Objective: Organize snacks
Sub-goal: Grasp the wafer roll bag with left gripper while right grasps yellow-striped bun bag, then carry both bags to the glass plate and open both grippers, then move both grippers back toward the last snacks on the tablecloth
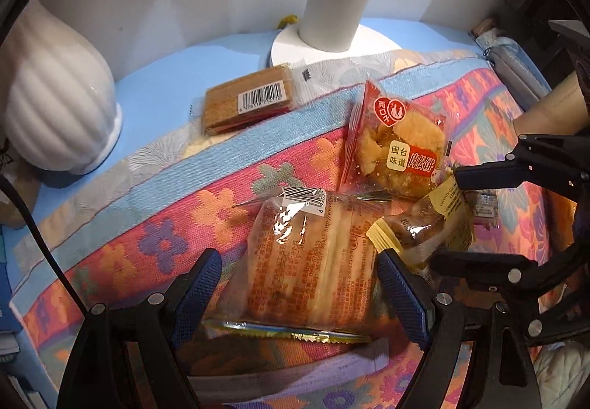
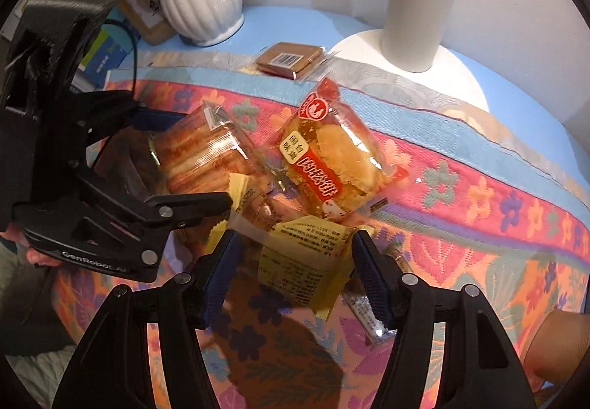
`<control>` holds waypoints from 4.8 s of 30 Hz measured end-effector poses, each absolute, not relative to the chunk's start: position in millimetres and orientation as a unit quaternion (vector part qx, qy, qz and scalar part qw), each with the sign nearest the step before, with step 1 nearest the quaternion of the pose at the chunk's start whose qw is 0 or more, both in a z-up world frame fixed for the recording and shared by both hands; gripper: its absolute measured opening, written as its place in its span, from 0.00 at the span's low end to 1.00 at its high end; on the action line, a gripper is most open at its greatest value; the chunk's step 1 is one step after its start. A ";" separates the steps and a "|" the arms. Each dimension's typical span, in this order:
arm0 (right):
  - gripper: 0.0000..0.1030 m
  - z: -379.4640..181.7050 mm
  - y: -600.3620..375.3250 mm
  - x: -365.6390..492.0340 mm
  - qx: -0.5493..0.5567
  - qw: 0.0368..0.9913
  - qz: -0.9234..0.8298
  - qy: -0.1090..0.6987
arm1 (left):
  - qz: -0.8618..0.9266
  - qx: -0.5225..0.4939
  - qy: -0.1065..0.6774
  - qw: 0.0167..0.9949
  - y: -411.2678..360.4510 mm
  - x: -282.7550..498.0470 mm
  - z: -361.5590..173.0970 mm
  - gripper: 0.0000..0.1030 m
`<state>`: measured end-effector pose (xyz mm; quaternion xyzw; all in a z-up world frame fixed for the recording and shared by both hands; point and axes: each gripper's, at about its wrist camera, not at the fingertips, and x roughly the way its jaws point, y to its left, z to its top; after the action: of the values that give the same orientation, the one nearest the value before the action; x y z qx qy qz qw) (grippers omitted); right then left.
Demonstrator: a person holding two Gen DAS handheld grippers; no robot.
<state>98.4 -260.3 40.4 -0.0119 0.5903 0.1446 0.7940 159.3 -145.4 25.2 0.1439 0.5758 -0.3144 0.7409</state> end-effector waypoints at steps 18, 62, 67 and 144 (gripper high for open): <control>0.63 47.1 -257.0 65.6 0.047 0.765 0.173 0.619 | -0.258 0.137 0.583 0.758 -97.1 165.3 25.4 0.84; 0.42 111.7 -289.5 -101.4 0.073 0.845 0.099 0.521 | -0.296 0.122 0.503 0.803 -154.9 16.6 121.7 0.72; 0.42 129.7 -331.0 -131.8 0.093 0.857 0.050 0.505 | -0.342 0.135 0.487 0.792 -206.6 -13.9 134.5 0.72; 0.53 179.4 -480.7 -169.8 0.175 0.872 -0.034 0.457 | -0.339 0.046 0.505 0.793 -286.5 -48.9 153.8 0.85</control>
<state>-169.8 -480.7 179.4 0.1748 0.4566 -0.0335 0.8717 -48.9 -286.5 153.8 0.0462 0.5050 -0.3386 0.7926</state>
